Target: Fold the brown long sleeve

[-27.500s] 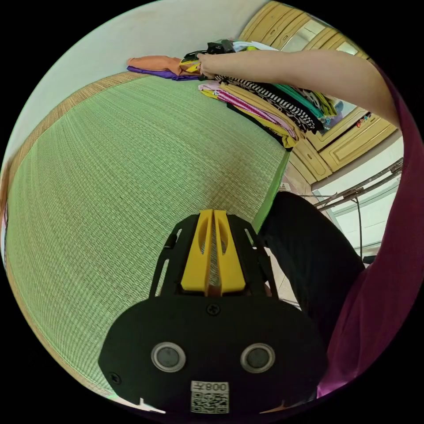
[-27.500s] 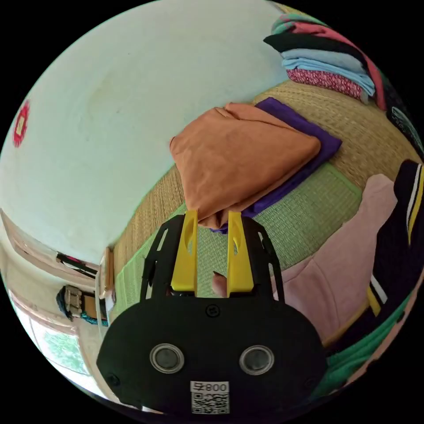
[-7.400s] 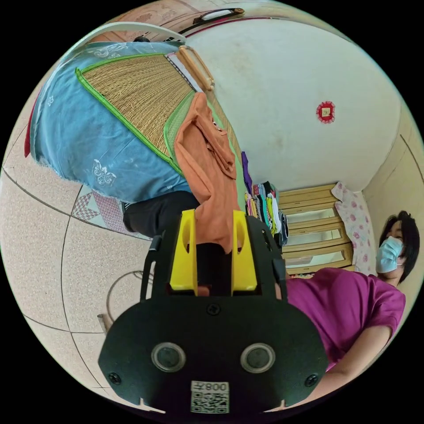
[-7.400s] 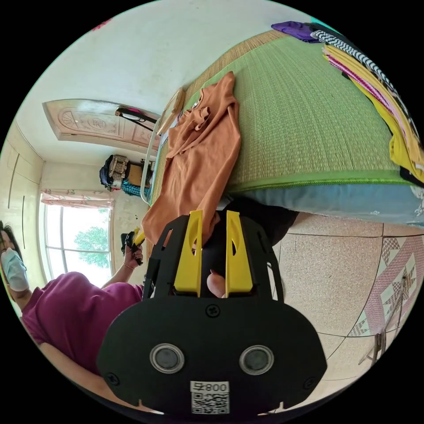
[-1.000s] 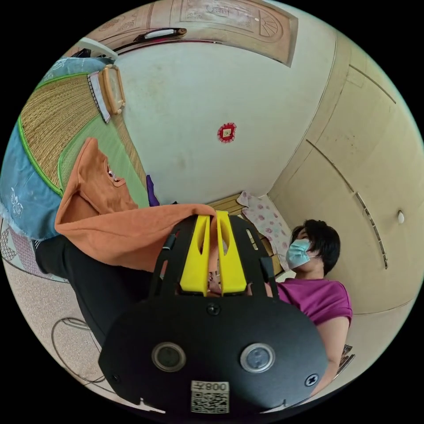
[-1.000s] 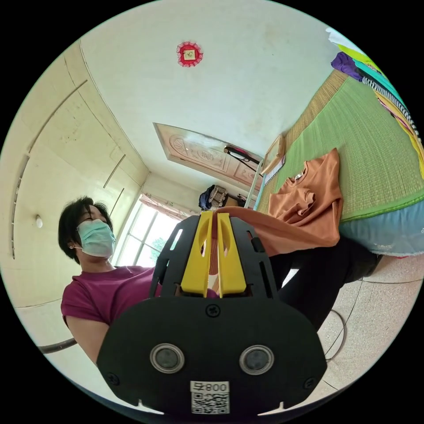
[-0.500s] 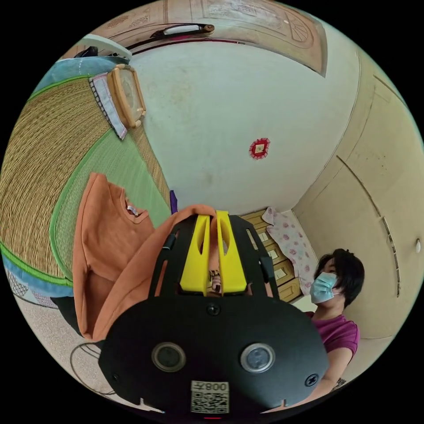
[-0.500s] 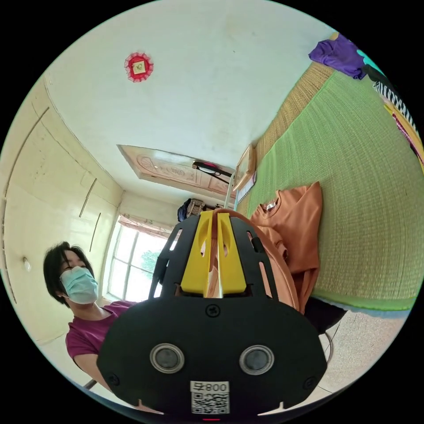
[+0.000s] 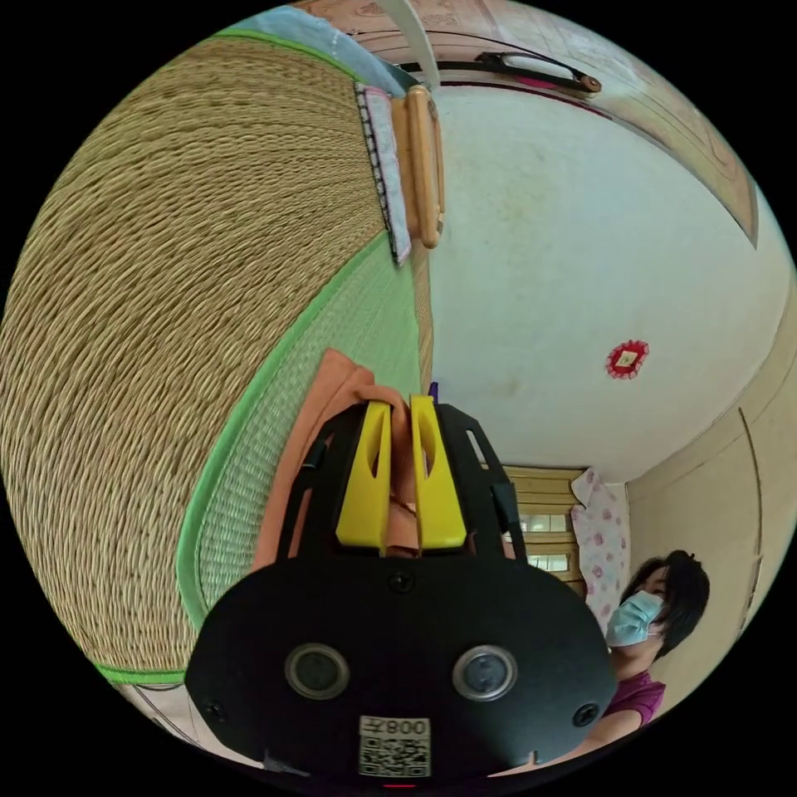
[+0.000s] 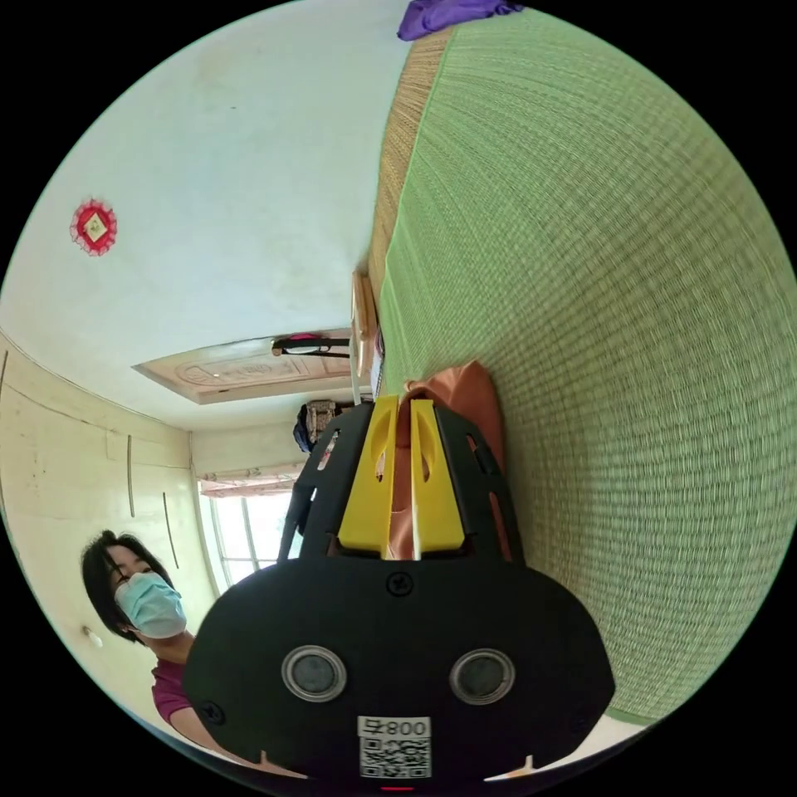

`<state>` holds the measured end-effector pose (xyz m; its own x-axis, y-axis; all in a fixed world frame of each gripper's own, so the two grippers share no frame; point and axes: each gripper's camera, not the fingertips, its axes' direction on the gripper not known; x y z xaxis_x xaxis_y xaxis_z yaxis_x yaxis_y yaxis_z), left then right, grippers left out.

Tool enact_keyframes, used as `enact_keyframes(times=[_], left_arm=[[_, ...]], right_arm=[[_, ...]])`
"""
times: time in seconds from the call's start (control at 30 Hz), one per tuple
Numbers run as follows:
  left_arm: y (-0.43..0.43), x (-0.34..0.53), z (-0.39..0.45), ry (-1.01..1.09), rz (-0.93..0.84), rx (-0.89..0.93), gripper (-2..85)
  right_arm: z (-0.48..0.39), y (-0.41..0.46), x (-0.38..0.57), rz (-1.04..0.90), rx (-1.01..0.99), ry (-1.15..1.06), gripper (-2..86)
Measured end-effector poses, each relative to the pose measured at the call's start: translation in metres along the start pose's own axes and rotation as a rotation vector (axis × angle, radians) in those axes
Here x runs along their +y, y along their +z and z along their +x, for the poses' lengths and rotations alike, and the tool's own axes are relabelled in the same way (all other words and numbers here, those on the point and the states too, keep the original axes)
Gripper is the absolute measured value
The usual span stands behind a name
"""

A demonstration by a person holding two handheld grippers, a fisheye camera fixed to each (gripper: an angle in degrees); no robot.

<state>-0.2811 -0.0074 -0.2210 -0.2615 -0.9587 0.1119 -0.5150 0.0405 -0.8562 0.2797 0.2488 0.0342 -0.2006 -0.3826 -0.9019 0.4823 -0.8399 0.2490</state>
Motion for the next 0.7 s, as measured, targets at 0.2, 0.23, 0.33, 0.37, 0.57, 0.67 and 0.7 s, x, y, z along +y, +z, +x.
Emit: enact_keyframes(times=[0.2,0.23,0.33,0.37,0.57,0.67,0.7], left_arm=[[0.031,-0.034,-0.053,-0.02,-0.007,0.047,7.5],[0.036,-0.037,-0.061,-0.022,-0.004,0.059,7.7],[0.046,-0.04,-0.078,-0.033,0.019,0.117,8.0],[0.048,-0.04,-0.081,-0.032,0.025,0.126,8.0],[0.07,-0.038,-0.104,-0.018,0.098,0.203,5.1],[0.088,-0.035,-0.112,0.001,0.091,0.203,2.8],[0.094,-0.032,-0.113,0.014,0.1,0.216,2.0]], right_arm=[[0.016,0.016,-0.019,0.016,-0.045,0.036,2.7],[0.016,0.019,-0.02,0.021,-0.059,0.041,2.9],[0.012,0.028,-0.022,0.032,-0.096,0.044,3.6],[0.008,0.032,-0.022,0.029,-0.109,0.036,3.9],[-0.027,0.04,-0.012,0.05,-0.084,-0.038,2.5],[-0.05,0.049,0.001,0.037,-0.018,-0.098,1.0],[-0.055,0.053,0.004,0.027,-0.009,-0.108,0.8]])
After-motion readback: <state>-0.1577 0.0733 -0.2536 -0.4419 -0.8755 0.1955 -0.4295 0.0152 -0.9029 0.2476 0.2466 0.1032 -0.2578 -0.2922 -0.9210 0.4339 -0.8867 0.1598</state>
